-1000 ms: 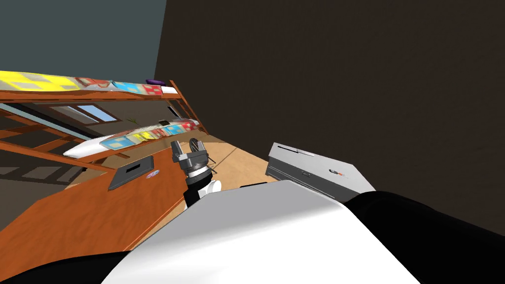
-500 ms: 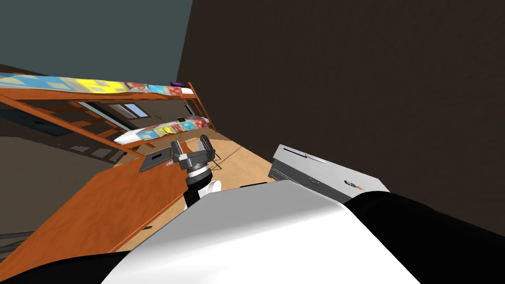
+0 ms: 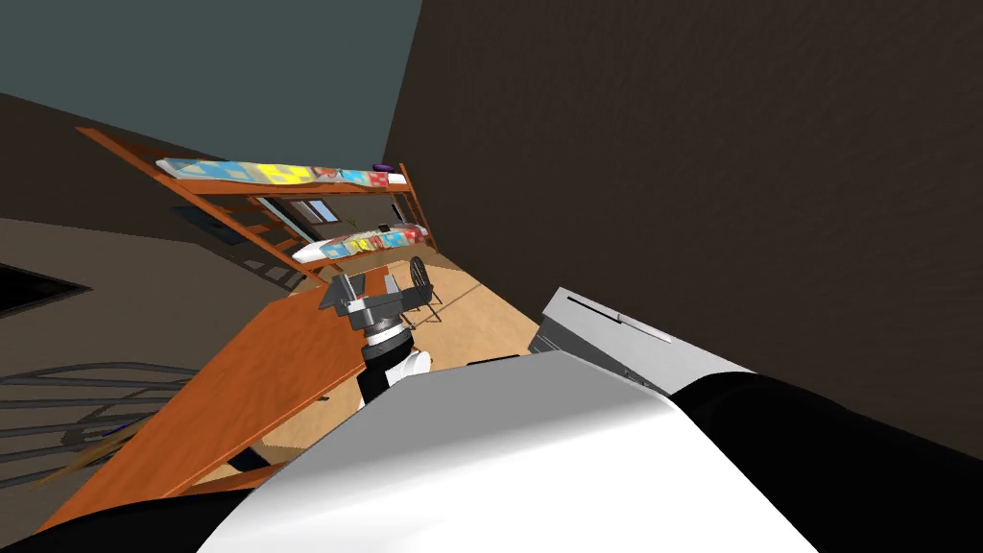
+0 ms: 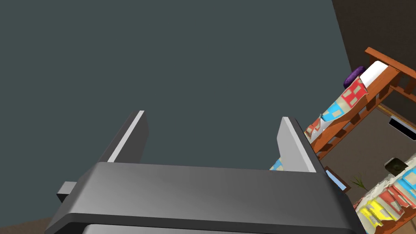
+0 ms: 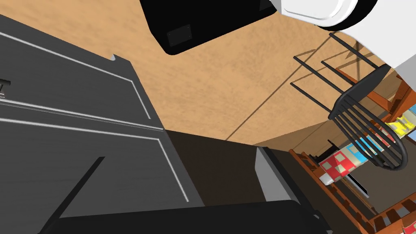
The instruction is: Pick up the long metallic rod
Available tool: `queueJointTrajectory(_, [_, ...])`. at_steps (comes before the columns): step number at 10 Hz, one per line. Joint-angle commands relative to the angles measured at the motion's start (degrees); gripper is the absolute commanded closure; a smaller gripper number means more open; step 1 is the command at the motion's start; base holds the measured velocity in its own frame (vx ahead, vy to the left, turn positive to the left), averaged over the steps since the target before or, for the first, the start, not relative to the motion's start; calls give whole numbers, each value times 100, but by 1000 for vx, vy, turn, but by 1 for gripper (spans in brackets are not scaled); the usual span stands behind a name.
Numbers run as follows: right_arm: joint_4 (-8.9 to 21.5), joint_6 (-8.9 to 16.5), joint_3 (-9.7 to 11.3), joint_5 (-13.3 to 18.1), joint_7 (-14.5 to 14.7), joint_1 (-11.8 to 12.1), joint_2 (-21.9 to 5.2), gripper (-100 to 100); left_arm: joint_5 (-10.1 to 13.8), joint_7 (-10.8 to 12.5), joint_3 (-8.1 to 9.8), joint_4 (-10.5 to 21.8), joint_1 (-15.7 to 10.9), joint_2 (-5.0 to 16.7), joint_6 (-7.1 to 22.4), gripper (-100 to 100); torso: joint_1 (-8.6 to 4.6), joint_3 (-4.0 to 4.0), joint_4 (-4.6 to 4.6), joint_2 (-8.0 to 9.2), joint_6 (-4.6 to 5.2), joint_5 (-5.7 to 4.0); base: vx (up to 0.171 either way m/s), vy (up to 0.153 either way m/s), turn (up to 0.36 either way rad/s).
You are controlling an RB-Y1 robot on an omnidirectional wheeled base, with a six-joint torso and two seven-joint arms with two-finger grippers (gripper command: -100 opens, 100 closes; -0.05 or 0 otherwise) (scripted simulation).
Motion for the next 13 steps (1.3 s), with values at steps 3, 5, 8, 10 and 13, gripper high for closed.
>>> queueJointTrajectory(3, [512, -37, 380, -114, 163, -5, -278, -100, 0, 0, 0, 0, 0, 0, 0, 0, -1, -2, -1, -3, 2, 0, 42, -32, 233])
queueJointTrajectory(5, [757, -22, 629, -189, 260, -41, -418, -100, 0, 0, 0, 0, 0, 0, 0, 0, 1, -3, -1, -5, 1, 1, 49, -35, 271])
queueJointTrajectory(8, [1036, 2, 877, -268, 351, -90, -539, -100, 0, 0, 0, 0, 0, 0, 0, 0, 4, 1, 0, 1, 0, 2, 30, -33, 182])
queueJointTrajectory(10, [1490, 72, 1291, -433, 511, -228, -728, -100, 0, 0, 1, 0, 1, 0, 0, 0, -6, -4, -1, -8, 1, -2, 72, -82, 405])
queueJointTrajectory(13, [1703, 116, 1593, -517, 581, -315, -798, -100, 0, 0, 1, 0, 2, 1, 0, 0, -20, -14, -5, -23, 4, -5, 76, -98, 206])
